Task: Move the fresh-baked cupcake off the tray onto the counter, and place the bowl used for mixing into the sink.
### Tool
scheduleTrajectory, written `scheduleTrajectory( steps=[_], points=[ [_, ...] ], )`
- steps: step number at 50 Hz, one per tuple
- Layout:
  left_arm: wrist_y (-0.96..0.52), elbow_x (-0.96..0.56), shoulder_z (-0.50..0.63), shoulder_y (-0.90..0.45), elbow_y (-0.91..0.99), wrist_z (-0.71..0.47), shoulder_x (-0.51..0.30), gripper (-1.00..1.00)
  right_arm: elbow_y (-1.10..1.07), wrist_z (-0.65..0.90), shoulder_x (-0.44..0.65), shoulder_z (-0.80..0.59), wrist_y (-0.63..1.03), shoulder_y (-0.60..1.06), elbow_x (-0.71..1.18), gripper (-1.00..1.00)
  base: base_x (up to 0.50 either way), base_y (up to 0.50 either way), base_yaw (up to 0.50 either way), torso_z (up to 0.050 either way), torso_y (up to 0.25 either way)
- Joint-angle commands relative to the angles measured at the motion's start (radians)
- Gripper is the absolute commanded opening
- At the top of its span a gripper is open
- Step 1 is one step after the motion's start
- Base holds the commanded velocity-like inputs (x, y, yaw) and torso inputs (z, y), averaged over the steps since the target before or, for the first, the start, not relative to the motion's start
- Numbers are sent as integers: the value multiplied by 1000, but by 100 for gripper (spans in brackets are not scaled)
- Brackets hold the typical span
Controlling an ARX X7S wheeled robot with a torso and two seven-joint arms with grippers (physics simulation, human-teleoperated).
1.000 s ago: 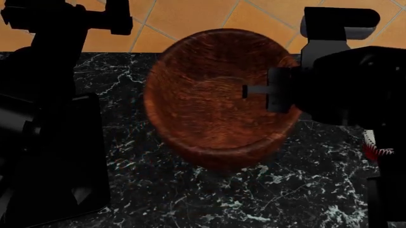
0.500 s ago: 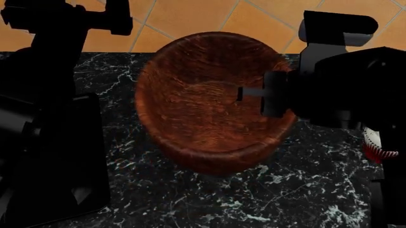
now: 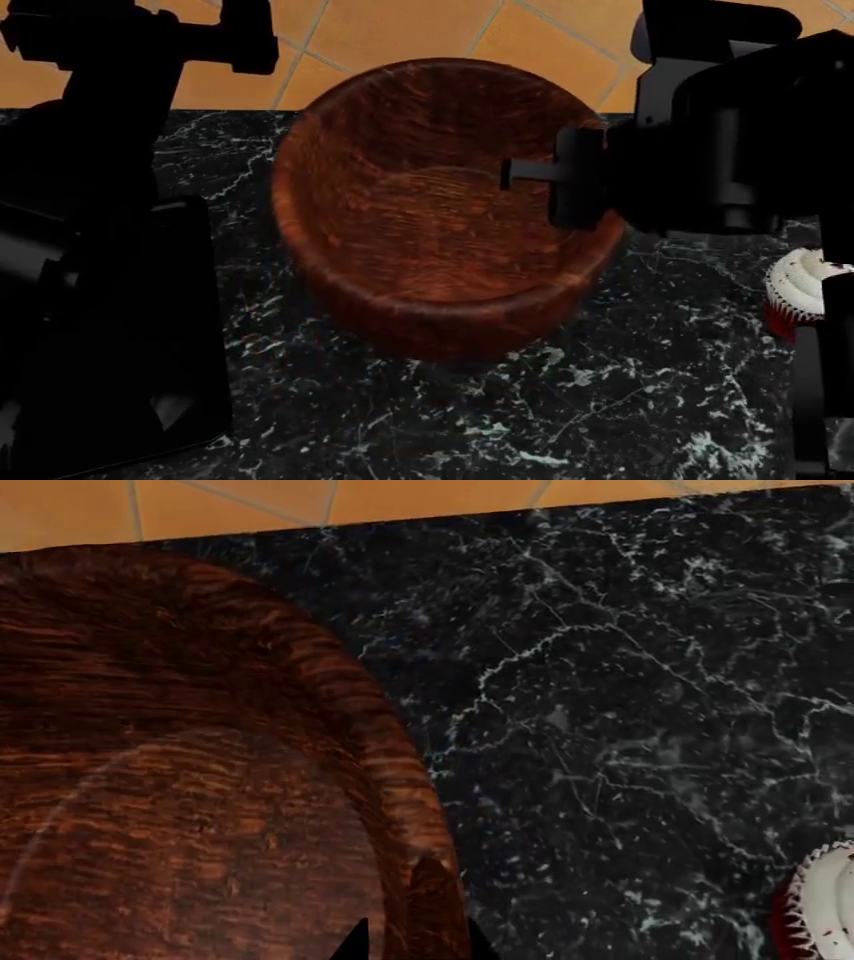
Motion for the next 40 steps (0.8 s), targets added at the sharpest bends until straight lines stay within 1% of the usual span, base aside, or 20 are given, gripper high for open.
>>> scheduleTrajectory(
  steps=[1,16,24,33,40],
  points=[
    [14,57,-15,13,13,-13,-2,100,80,-72,-12,-44,-21,87,-36,-100,0,0,0,0,0],
    [12,55,-12,13,15,-17,-4,100,227,-247,-52,-142,-127,180,-128,-100,0,0,0,0,0],
    [6,52,-11,13,21,-18,-6,100,278,-289,-64,-171,-159,199,-159,-100,0,0,0,0,0],
    [19,51,-12,11,3,-16,-2,100,388,-385,-106,-225,-204,234,-210,-100,0,0,0,0,0],
    [20,50,-10,10,2,-16,-2,100,396,-391,-109,-228,-208,236,-214,-100,0,0,0,0,0]
  ],
)
